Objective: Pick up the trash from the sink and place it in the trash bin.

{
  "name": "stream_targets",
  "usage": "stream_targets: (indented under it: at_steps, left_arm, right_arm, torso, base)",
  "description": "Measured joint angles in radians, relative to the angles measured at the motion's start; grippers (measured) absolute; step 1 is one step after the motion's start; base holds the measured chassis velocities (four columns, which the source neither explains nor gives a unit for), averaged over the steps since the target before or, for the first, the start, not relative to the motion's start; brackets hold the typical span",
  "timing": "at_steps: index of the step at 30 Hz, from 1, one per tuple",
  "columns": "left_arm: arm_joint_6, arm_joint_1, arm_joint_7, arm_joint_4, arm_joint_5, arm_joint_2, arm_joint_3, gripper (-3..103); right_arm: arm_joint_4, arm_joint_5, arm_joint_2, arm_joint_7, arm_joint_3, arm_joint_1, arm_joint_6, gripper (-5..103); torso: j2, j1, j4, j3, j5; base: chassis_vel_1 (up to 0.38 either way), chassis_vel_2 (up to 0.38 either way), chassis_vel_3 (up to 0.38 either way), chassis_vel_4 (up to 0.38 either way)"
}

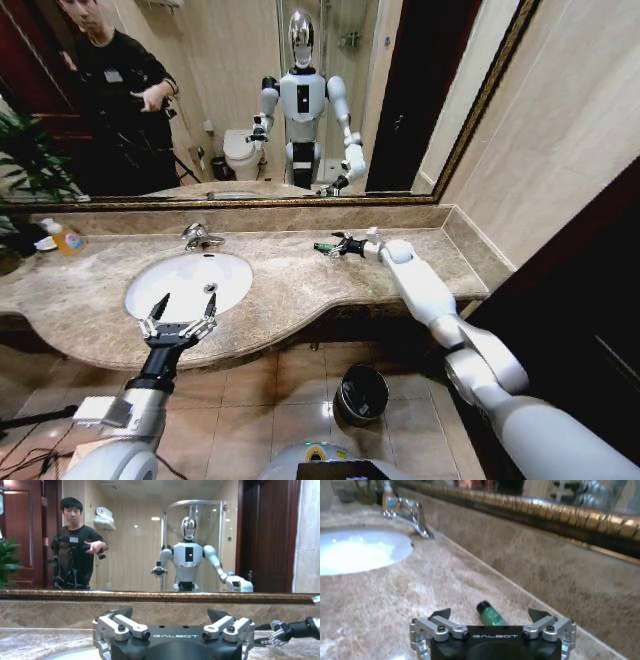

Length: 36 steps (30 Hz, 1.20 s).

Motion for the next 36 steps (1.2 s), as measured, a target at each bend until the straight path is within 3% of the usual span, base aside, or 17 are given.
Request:
stream_targets:
  at_steps: [6,21,29,31,33,36]
  left_arm:
    - [0.000,0.000,0.000,0.000,0.000,0.000,0.000,100]
    - [0.000,0.000,0.000,0.000,0.000,0.000,0.000,100]
    - [0.000,0.000,0.000,0.000,0.000,0.000,0.000,100]
    - [0.000,0.000,0.000,0.000,0.000,0.000,0.000,100]
    - [0.000,0.000,0.000,0.000,0.000,0.000,0.000,100]
    - [0.000,0.000,0.000,0.000,0.000,0.000,0.000,100]
  right_arm:
    - [-0.039,-0.019,0.030,-0.005,0.000,0.024,-0.087,100]
    - [-0.117,-0.015,0.058,0.047,0.024,0.052,-0.102,102]
    - [-0.114,-0.014,0.067,0.052,0.020,0.049,-0.110,81]
    - [-0.114,-0.009,0.069,0.053,0.020,0.048,-0.112,70]
    - [-0.114,-0.006,0.070,0.053,0.020,0.048,-0.114,70]
    - [-0.114,-0.003,0.067,0.057,0.020,0.043,-0.116,54]
  torso:
    - [0.000,0.000,0.0001,0.000,-0.0001]
    - [0.000,0.000,0.0001,0.000,0.0000]
    - [0.000,0.000,0.0001,0.000,0.0000]
    - [0.000,0.000,0.0001,0.000,0.0000]
    - [0.000,0.000,0.0001,0.000,0.0000]
    - [0.000,0.000,0.0001,0.000,0.0000]
  base:
    - [0.000,0.000,0.000,0.000]
    - [0.000,0.000,0.000,0.000]
    - [0.000,0.000,0.000,0.000]
    - [0.000,0.000,0.000,0.000]
    - [0.000,0.000,0.000,0.000]
    - [0.000,0.000,0.000,0.000]
